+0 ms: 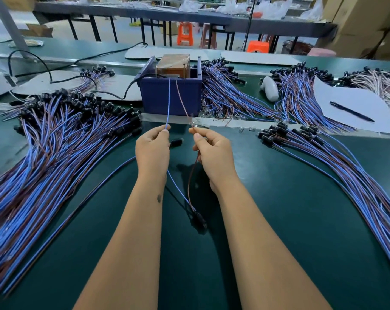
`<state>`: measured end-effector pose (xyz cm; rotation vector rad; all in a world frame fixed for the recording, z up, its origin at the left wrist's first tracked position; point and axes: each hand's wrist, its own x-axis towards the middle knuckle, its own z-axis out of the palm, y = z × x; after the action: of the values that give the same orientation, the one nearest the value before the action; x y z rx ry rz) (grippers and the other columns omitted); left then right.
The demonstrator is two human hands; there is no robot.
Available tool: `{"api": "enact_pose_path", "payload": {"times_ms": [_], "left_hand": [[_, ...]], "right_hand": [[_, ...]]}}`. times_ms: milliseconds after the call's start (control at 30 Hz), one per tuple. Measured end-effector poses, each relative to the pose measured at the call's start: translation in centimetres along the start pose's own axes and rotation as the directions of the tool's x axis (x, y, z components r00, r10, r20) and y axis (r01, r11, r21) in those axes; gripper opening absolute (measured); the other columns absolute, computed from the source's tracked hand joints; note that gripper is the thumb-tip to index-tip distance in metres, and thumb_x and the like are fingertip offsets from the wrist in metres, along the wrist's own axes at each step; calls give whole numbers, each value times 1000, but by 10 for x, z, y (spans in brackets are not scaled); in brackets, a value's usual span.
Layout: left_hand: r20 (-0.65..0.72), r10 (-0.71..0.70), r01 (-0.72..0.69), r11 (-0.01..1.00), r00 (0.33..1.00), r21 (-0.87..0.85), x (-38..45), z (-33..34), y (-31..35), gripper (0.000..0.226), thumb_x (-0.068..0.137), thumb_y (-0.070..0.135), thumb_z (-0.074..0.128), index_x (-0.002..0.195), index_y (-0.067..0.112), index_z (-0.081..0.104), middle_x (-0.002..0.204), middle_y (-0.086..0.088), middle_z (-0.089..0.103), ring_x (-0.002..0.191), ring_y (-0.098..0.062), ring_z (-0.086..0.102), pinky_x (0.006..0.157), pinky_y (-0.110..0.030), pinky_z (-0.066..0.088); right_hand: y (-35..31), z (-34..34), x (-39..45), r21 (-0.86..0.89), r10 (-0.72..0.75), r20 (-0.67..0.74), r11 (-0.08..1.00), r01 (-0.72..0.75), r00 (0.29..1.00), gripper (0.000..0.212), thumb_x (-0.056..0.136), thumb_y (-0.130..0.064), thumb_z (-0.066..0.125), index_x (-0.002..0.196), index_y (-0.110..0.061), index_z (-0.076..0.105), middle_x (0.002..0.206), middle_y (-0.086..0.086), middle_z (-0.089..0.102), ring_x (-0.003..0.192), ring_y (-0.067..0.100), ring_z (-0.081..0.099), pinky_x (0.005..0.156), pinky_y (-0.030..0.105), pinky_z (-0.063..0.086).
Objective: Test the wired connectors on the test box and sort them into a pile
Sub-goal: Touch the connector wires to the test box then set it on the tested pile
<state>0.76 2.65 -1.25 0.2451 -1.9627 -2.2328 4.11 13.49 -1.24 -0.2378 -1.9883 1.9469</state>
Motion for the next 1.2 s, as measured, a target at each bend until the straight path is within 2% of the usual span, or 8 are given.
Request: {"api": "enact_pose_path", "payload": {"times_ms": [133,300,433,733,1000,1200], "left_hand": [[-20,-12,12,1000,1000,-24,-1,-2,4,21,96,13,53,97,23,71,59,7,48,49,-8,36,51,-21,35],[-45,-19,16,998,999,-68,-2,-3,6,21,97,11,52,99,18,71,57,6,47,43,-4,39,49,-17,36],[-62,-12,7,997,998,-81,-3,-4,7,21,98,11,51,99,17,70,60,4,47,44,-3,39,49,-15,37],[-60,-16,11,997,998,-79,-2,-3,7,21,98,9,51,96,19,70,59,4,47,42,-3,39,47,-15,36],[-62,-17,12,997,998,-77,-1,-3,7,20,98,10,51,97,19,69,59,4,49,42,-2,41,47,-14,38],[-61,-10,6,997,998,-71,0,-4,7,20,99,10,50,100,17,69,58,4,49,42,-1,42,46,-13,38]], "right_hand": [[-1,0,-1,-1,17,-12,1000,-17,1000,20,99,-11,52,107,-15,70,67,-5,51,54,-3,47,61,17,41],[-4,-1,-2,5,37,-25,999,-37,999,20,99,-12,51,106,-17,69,69,-1,53,54,7,44,52,15,39],[-5,-2,-3,9,44,-21,999,-44,999,19,99,-11,50,103,-19,67,71,1,57,54,10,48,47,12,39],[-4,-2,-2,11,43,-22,999,-43,999,19,99,-10,50,102,-18,67,69,2,58,49,9,48,46,13,39],[-4,-3,-2,-5,39,-17,999,-39,999,19,99,-11,49,104,-17,67,72,3,58,56,11,50,47,12,40],[-3,-2,-2,-5,41,-19,999,-41,999,20,99,-10,49,106,-16,67,71,2,58,53,10,50,47,13,40]]}}
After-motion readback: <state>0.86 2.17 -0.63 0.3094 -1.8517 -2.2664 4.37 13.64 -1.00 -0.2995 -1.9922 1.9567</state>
